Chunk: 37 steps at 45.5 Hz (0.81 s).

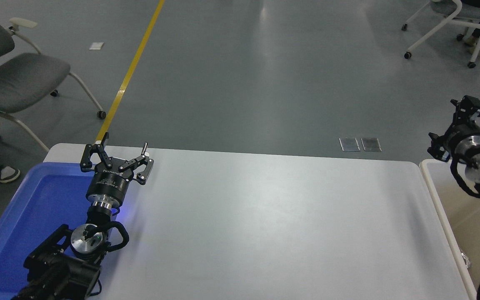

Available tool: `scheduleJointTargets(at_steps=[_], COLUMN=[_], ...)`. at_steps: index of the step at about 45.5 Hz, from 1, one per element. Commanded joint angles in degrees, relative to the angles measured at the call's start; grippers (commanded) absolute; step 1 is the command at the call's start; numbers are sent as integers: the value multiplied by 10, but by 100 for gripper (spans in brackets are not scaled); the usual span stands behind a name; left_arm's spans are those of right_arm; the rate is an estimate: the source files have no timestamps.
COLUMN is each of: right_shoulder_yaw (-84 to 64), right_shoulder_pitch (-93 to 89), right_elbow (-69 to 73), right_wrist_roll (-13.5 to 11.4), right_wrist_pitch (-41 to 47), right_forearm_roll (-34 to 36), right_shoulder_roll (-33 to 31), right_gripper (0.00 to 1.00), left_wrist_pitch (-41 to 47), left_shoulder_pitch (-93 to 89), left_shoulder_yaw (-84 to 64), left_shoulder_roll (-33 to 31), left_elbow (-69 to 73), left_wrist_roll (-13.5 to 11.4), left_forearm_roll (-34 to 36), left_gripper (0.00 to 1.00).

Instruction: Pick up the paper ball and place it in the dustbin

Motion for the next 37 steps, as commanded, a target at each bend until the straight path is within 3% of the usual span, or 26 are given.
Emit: scheduleJointTargets(at_steps=[1,16,37], right_shoulder_yaw=[88,192,200], right_shoulder_pitch=[-24,-118,-178], right_elbow=[54,47,38], right_wrist_roll=[2,2,8], right_wrist_pitch=[5,100,165], right_forearm_roll=[0,0,0], right_shoulder_roll=[62,164,181], right_gripper=[100,100,100], left_wrist_pitch=[0,0,0], left_shoulder_pitch=[0,0,0], left_shoulder_yaw=[1,1,0], left_shoulder_roll=[0,0,0], left_elbow=[0,0,0], left_wrist_roll=[0,0,0], left_forearm_roll=[0,0,0], left_gripper=[99,99,99])
